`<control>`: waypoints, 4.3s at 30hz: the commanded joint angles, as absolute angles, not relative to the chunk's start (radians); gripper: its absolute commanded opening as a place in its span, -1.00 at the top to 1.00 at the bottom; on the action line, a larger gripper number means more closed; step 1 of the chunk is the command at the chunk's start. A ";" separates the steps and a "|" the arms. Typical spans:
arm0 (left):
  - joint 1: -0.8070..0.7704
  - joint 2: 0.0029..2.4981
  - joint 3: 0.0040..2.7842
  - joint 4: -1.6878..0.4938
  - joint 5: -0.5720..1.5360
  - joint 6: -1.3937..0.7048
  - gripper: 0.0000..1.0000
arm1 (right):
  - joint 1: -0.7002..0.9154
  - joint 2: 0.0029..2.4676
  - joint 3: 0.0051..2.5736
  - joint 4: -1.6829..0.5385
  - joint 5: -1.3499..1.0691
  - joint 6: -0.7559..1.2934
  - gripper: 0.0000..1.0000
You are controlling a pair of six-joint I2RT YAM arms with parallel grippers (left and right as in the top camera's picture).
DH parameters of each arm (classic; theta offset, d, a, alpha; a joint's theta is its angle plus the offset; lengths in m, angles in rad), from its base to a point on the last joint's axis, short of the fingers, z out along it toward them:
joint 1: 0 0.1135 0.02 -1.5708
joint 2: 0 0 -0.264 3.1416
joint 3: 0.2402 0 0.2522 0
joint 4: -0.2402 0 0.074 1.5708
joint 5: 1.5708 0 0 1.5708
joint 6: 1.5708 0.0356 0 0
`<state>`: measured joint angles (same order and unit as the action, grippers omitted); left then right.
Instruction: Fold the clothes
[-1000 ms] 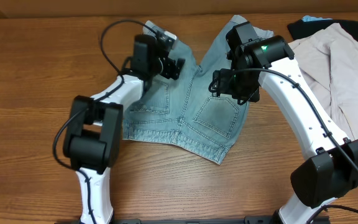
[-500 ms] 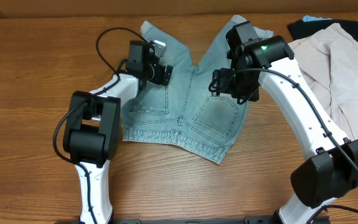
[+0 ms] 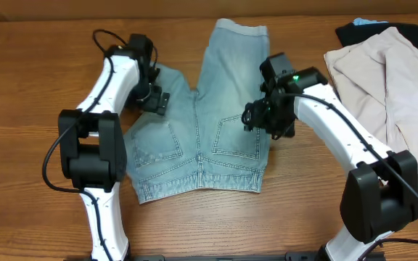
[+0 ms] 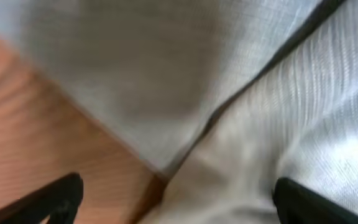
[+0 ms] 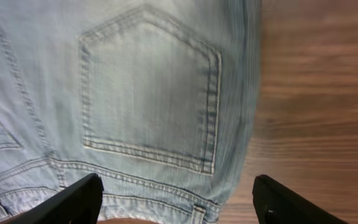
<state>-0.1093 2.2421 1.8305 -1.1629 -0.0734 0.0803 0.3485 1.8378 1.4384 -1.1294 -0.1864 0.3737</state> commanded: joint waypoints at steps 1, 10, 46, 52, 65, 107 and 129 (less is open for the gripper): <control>-0.110 2.253 1.999 -1.306 -0.141 0.072 -0.99 | 0.353 1.808 1.368 -1.095 -0.271 0.419 -0.62; -0.113 2.233 2.430 -1.573 -0.135 -0.030 -1.00 | 0.440 1.808 1.198 -0.992 -0.372 0.453 -0.62; -0.111 2.237 2.635 -1.558 -0.058 0.158 -1.00 | 0.354 1.810 0.916 -0.870 -0.224 0.453 -0.49; -0.112 2.270 2.634 -1.555 -0.030 0.158 -1.00 | 0.139 1.808 0.956 -0.877 -0.221 0.410 -0.51; -0.112 2.474 2.633 -1.659 0.134 0.275 -1.00 | -0.259 1.806 1.452 -1.136 -0.414 0.121 -0.60; -0.047 2.498 2.212 -1.425 0.260 0.477 0.92 | -0.002 1.777 1.637 -1.237 -0.416 0.074 -0.71; -0.060 2.344 3.121 -1.690 0.128 0.147 0.92 | 0.010 1.777 1.637 -1.394 -0.416 0.078 -0.46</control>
